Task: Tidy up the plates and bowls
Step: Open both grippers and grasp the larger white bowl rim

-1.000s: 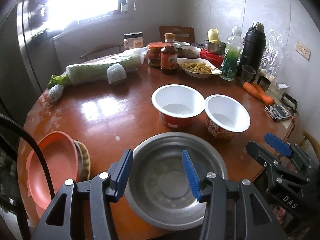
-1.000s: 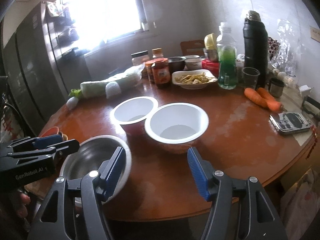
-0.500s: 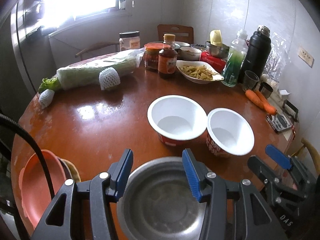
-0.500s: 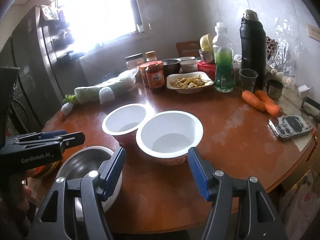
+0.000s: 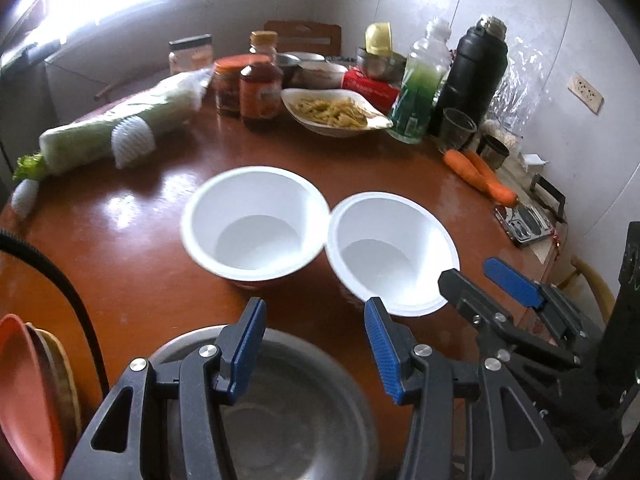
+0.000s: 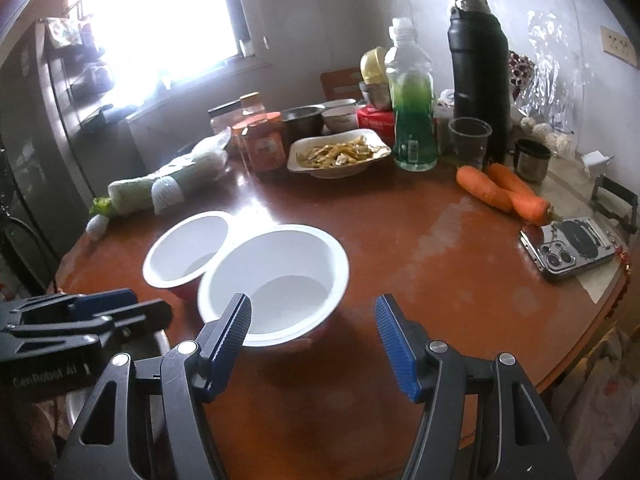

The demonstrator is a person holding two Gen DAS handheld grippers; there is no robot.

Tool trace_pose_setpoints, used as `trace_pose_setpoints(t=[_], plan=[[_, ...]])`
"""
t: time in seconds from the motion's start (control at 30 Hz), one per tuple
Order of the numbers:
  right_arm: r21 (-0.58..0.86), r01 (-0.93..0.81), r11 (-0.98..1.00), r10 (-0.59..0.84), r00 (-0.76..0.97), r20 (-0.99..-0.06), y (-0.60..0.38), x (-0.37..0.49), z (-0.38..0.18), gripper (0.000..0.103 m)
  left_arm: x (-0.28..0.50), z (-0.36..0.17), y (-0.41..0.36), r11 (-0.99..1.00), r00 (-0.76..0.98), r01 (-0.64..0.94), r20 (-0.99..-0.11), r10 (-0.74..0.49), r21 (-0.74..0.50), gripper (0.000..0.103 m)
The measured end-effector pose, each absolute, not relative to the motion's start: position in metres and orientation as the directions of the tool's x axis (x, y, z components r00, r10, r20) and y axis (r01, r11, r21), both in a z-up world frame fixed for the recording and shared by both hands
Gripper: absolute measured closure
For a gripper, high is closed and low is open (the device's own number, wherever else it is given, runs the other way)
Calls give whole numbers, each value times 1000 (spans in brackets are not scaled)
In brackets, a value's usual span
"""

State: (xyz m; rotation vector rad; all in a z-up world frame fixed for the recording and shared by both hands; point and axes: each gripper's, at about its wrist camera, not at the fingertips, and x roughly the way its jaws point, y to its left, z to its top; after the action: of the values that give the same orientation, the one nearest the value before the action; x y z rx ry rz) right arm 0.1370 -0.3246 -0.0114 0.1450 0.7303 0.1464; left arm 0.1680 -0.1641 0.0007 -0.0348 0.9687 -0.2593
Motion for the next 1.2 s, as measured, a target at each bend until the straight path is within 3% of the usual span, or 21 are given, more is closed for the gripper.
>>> trace_pose_setpoints(t=[0.47,0.53,0.6,0.77,1.2], plan=[[224,-121,967,244,689,-682,-344,167,-33,38,194,-15,-179,968,499,150,-830,-249,-200,52],[221,-129,967,248,694,-677,-344,168,-34,44,196,-17,-178,963,490,148,-829,-269,-225,52],[235,-153,960,274,691,-669,-343,168,-34,57,197,-19,-180,958,483,152,-828,-285,-241,54],[243,-191,951,306,685,-661,-338,166,-32,74,195,-20,-188,951,474,182,-825,-306,-249,67],[234,-206,950,310,708,-635,-329,149,-14,77,177,2,-180,948,522,208,-793,-315,-239,69]])
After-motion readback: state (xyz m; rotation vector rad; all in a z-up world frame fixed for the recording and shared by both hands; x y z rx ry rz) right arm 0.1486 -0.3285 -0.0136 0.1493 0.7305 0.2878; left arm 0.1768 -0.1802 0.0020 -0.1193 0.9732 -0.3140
